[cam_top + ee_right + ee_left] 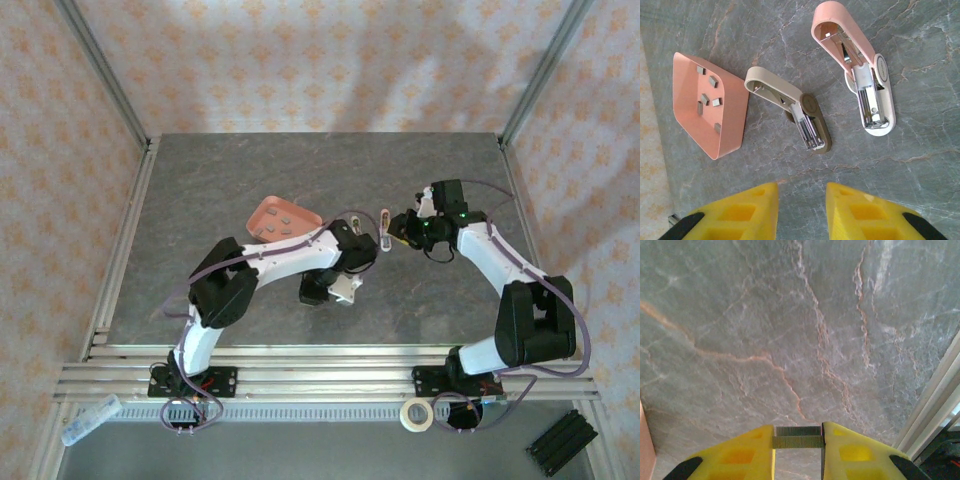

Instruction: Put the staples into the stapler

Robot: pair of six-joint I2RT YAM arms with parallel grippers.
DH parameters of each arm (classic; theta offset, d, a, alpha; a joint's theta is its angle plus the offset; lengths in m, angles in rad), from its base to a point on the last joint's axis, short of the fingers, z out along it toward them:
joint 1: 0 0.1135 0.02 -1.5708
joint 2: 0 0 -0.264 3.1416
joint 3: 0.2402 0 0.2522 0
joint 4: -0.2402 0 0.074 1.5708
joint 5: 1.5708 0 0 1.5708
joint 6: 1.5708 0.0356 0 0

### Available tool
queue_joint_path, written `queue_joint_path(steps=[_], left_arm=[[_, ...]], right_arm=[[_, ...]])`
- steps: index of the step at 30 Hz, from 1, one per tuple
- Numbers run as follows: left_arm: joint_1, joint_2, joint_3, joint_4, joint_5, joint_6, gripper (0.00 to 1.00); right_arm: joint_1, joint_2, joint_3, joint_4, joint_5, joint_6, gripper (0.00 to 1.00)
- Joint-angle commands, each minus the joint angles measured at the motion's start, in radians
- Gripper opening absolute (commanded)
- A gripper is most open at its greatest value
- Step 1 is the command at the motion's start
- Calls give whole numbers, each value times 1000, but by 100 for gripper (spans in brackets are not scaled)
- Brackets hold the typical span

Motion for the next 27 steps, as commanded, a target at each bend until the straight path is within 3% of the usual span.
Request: queue_joint_path(steps=[1, 8, 27], left_arm=[[-12, 36, 43, -40, -21, 35, 25], [-27, 133, 121, -39, -67, 28, 26], [-71, 225, 182, 110, -14, 16, 29]], right_arm=[[-9, -31, -9, -26, 20, -31, 30], [-9, -40, -14, -30, 19, -40, 30], [-9, -52, -34, -27, 22, -46, 30]])
